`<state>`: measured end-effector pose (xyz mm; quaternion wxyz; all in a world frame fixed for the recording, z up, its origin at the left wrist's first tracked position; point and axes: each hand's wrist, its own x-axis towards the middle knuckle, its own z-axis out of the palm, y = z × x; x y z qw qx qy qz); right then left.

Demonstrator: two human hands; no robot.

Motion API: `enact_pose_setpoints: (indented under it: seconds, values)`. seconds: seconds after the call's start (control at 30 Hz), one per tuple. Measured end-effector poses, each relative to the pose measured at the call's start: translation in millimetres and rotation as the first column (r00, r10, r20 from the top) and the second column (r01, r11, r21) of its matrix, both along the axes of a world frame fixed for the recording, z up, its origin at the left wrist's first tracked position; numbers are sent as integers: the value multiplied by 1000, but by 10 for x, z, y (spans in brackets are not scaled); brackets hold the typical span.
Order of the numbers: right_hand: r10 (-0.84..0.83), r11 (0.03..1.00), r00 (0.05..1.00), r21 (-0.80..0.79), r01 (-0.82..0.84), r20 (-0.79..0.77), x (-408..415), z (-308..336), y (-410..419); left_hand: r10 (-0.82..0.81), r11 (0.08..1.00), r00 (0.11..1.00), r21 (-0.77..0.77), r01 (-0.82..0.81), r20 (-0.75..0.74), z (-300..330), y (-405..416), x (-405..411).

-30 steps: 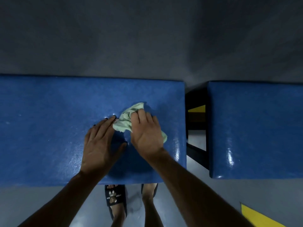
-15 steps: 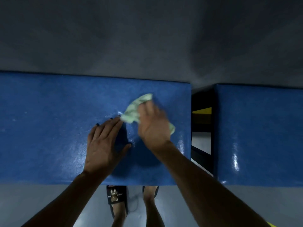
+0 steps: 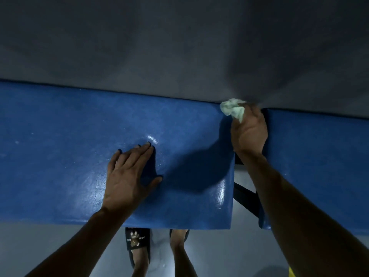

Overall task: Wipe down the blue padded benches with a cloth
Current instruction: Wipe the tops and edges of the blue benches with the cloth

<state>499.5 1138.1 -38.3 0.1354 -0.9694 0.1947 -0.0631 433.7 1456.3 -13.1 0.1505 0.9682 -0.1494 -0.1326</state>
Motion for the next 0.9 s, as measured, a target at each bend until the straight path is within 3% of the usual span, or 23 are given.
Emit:
enact_pose_setpoints:
  seconds: [0.1, 0.27, 0.4, 0.5, 0.6, 0.7, 0.8, 0.9]
  values:
    - [-79, 996, 997, -37, 79, -6, -14, 61, 142, 15, 1000, 1000, 4, -15, 0, -5, 2, 6]
    - [197, 972, 980, -133, -192, 23, 227, 102, 943, 36, 999, 999, -1, -36, 5, -24, -26, -17]
    - [447, 893, 894, -60, -447, -6, 489, 105, 1706, 31, 999, 1000, 21, -31, 1, -18, -38, 4]
    - [570, 816, 821, -97, -570, -29, 522, 180, 1445, 25, 999, 999, 27, -25, 24, -6, -38, 18]
    - [505, 848, 859, -135, -512, -84, 361, 182, 685, 12, 1000, 1000, 26, -13, 27, 9, -34, 9]
    - [344, 933, 936, -85, -350, -71, 161, 217, 280, 15, 999, 1000, 33, -15, 12, 15, -21, 6]
    - [152, 988, 988, -28, -152, -8, 152, 173, 615, 18, 999, 1000, 40, -18, 3, 11, -22, -3]
    - [144, 988, 989, 61, -145, 16, 257, 89, 1242, 30, 999, 1000, 34, -30, -1, 0, -24, 7]
